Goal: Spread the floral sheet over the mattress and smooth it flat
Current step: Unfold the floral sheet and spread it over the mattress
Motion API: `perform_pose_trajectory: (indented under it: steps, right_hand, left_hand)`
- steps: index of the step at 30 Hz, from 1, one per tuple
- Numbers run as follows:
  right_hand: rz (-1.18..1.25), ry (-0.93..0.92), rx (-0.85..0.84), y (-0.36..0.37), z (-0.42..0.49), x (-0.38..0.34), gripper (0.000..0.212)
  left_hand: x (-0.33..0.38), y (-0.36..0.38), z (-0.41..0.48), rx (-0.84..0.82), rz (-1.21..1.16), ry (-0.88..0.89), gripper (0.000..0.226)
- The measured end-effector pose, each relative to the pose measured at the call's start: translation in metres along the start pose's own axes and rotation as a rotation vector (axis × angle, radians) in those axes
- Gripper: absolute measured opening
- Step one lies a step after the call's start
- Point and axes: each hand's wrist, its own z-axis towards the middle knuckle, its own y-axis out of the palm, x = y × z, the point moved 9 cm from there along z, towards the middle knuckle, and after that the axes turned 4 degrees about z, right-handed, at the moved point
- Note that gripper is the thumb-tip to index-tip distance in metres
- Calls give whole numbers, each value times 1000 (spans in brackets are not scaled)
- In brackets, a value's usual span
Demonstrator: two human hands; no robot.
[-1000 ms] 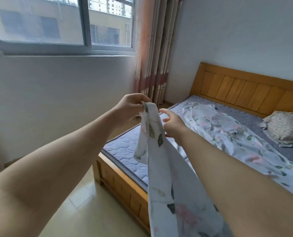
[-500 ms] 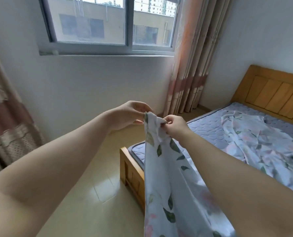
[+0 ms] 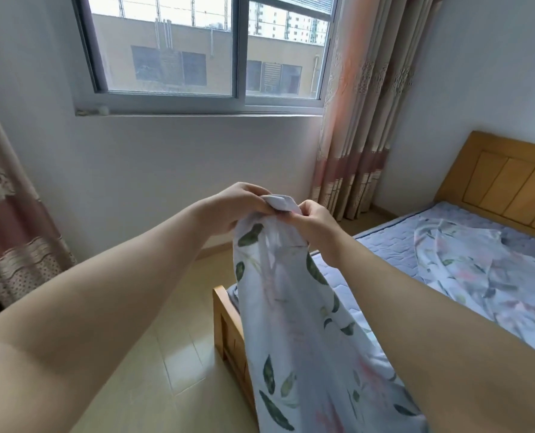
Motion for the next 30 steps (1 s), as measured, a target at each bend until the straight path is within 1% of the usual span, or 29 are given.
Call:
perform_pose_trajectory:
  steps: [3, 5, 7, 9, 11, 13, 15, 16, 19, 21, 23, 26, 29, 30]
  right_hand:
    - [-103, 1, -115, -1, 7, 12, 16]
    - [-170, 0, -97, -10, 16, 21, 19]
    - [-166, 37, -70, -19, 25, 34, 23]
    - [-144, 76, -87, -21, 34, 44, 19]
    - [-65, 75, -54, -25, 42, 46, 15]
    - [70, 54, -18, -25, 53, 42, 16]
    - [146, 49, -32, -18, 65, 37, 15]
    - [128, 50, -49, -12, 72, 34, 16]
    - [-86, 23, -77, 3, 95, 26, 24]
    - [-177, 3, -47, 12, 113, 19, 31]
    - [-180, 2, 3, 18, 131, 15, 37]
    - [-69, 60, 27, 31, 161, 16, 40]
    - [91, 159, -15, 48, 190, 15, 33]
    - [172, 177, -4, 54, 202, 10, 32]
  left_hand:
    - [2, -15, 8, 70, -139, 46, 22]
    - [2, -28, 13, 139, -204, 80, 24]
    - [-1, -43, 17, 212, -280, 93, 25]
    - [-10, -60, 21, 295, -322, 73, 22]
    - [-23, -74, 24, 346, -311, 23, 16]
    - [-39, -86, 28, 379, -282, -43, 19]
    - [-55, -93, 31, 387, -278, -112, 23]
    - [-62, -97, 35, 388, -284, -139, 24]
    - [-75, -110, 45, 420, -280, -180, 27]
    - [-81, -121, 57, 434, -240, -189, 27]
    - [-85, -137, 72, 457, -160, -185, 28]
    - [-90, -168, 102, 462, -66, -164, 29]
    - [-97, -197, 132, 433, 22, -188, 30]
    - [-100, -209, 144, 421, 40, -198, 30]
